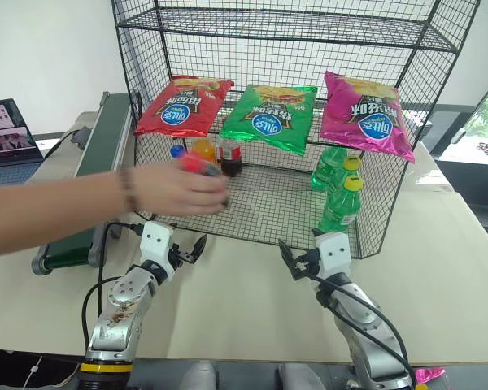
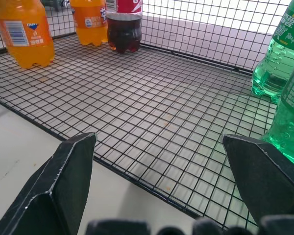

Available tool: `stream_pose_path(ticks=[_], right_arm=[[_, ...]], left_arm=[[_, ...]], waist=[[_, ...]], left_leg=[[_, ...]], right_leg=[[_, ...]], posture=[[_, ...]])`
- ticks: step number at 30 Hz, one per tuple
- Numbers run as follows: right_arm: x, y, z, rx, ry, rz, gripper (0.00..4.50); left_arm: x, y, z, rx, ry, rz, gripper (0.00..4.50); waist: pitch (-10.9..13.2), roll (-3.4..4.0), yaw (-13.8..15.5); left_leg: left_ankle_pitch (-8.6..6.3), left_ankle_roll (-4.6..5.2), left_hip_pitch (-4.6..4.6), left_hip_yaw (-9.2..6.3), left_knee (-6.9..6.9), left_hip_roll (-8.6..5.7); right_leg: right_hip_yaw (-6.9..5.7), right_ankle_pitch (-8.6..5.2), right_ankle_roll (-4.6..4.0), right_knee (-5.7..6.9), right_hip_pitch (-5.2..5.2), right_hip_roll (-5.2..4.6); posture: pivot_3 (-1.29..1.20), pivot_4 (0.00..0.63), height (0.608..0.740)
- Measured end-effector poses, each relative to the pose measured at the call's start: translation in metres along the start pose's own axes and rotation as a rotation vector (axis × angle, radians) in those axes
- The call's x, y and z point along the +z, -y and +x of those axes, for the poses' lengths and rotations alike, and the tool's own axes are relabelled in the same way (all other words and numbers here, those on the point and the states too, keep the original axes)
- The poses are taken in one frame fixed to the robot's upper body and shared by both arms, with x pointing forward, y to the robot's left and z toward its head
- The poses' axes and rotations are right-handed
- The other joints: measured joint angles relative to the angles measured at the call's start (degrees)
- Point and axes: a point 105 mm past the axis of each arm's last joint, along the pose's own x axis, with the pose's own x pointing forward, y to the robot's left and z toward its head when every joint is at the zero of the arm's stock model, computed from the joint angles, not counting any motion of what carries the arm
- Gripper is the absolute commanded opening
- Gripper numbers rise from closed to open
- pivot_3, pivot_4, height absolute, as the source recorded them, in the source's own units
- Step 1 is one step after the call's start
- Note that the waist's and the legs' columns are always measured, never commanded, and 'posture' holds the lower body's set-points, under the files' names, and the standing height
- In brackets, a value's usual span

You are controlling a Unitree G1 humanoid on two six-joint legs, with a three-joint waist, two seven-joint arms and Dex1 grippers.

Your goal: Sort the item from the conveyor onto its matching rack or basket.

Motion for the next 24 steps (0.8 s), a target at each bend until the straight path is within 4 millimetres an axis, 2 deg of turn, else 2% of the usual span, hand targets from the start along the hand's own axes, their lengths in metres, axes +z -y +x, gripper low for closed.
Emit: stream_pose_path(ticks=[24], right_arm=[[0.0037, -0.0024, 0.0031, 0.012, 0.012, -0.008, 4.50]], left_arm=[[0.0002, -0.0025, -0.0014, 0.006, 0.002, -0.001, 4.41]], waist=[[0.0, 0.00, 0.0]], left_leg=[[0.00, 0.00, 0.00, 0.00, 0.00, 0.00]], right_leg=[[0.00, 0.02, -0.03, 0.01, 0.00, 0.00]], posture=[[0.00, 0.150, 0.738]])
